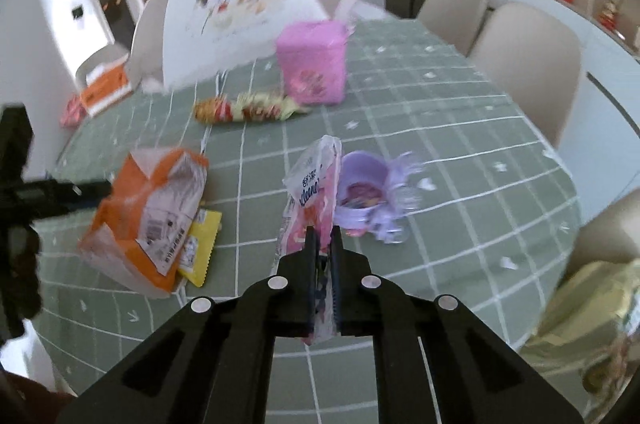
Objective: Collect trash
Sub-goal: 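Lift and carry the orange bag and pink Kleenex packet over the yellow bag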
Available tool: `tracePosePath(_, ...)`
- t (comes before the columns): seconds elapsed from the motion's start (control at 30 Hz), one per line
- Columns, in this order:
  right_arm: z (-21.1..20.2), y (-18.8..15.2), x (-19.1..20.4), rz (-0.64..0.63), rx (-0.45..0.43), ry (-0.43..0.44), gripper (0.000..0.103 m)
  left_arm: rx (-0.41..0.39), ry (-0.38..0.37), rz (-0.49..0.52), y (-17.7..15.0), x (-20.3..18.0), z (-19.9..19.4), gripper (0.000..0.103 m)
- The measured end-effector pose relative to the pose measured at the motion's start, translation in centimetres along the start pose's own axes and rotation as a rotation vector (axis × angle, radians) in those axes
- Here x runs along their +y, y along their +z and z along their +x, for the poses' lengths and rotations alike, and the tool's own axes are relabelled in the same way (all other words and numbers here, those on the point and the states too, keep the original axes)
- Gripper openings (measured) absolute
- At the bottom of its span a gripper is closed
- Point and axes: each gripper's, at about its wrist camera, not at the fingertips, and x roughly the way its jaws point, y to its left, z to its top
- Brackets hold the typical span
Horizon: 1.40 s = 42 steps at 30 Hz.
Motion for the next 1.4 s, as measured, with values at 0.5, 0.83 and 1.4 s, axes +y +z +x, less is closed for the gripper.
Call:
tracePosePath(0.5,-6.3,-3.8,-5.0,0.122,-0.043,-0.086,0.008,0.006,-0.026,0.081,0.4,-6.1,1.8,0.013)
tracePosePath(0.83,-12.3,-3.2,-7.8,0.125,-0.169,-0.136,0.008,-0.157,-0.121,0.304,2.2,-17.4,-2.9,0.011)
tracePosePath(1.4,-25.8,-5.7,-16.6,0.199,-0.386,-0.314,0.008,-0.175,-0.346,0.585,-1.8,-36.6,-3.2,0.011)
